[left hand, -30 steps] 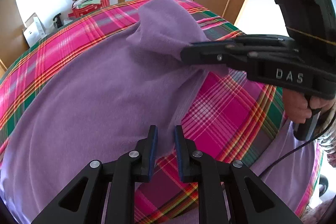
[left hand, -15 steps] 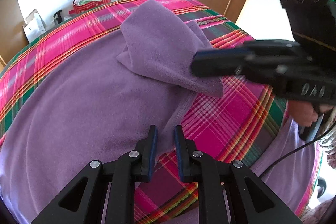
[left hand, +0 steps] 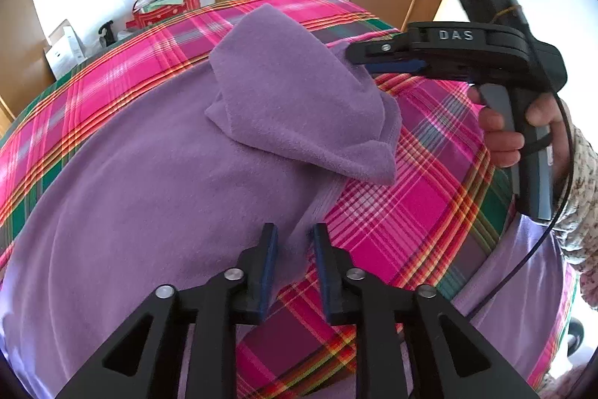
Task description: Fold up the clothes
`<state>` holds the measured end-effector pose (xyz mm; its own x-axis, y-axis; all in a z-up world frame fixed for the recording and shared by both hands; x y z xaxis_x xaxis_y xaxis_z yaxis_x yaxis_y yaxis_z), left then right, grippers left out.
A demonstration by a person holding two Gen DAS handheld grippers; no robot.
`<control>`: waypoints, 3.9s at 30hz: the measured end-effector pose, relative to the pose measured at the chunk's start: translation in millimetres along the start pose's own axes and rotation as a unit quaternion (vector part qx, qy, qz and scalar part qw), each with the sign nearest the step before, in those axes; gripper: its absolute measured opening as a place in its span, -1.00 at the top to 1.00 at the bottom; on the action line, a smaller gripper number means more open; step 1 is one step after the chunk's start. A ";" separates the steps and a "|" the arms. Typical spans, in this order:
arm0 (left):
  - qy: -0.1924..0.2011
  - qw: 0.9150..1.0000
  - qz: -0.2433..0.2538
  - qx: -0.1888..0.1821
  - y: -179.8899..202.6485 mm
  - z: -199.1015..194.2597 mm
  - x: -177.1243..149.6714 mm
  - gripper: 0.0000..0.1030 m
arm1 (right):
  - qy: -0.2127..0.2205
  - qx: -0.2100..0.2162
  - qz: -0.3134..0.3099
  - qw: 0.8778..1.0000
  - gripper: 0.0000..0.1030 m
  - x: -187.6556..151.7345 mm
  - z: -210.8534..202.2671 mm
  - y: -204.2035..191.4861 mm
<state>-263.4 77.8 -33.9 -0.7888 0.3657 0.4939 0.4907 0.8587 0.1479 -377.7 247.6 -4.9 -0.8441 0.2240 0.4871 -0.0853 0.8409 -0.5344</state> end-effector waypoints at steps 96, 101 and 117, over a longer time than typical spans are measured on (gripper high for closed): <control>-0.009 1.000 -0.016 -0.006 -0.8 1.1 8.0 0.54 | 0.084 -0.313 0.019 0.946 0.41 90.5 -24.7 121.2; -0.007 1.000 -0.020 -0.010 -1.6 2.5 7.3 0.54 | 0.080 -0.352 0.000 0.933 0.96 90.9 -23.6 118.9; -0.006 0.999 -0.027 -0.024 -4.9 5.2 5.8 0.54 | 0.120 -0.376 0.050 0.918 0.94 114.6 -30.0 131.2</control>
<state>-272.4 77.6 -36.2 -0.8188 0.3236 0.4742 0.4639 0.8595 0.2147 -469.8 398.4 1.5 -0.6793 0.3440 0.6482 0.4508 0.8926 -0.0013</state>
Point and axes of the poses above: each gripper's, at about its wrist camera, not at the fingertips, and z roughly the way its jaws point, y to its right, x to its top, the point moved 6 cm from there along z, roughly the way its jaws point, and after that the axes turned 3 degrees about -x, right-handed, at the moved point
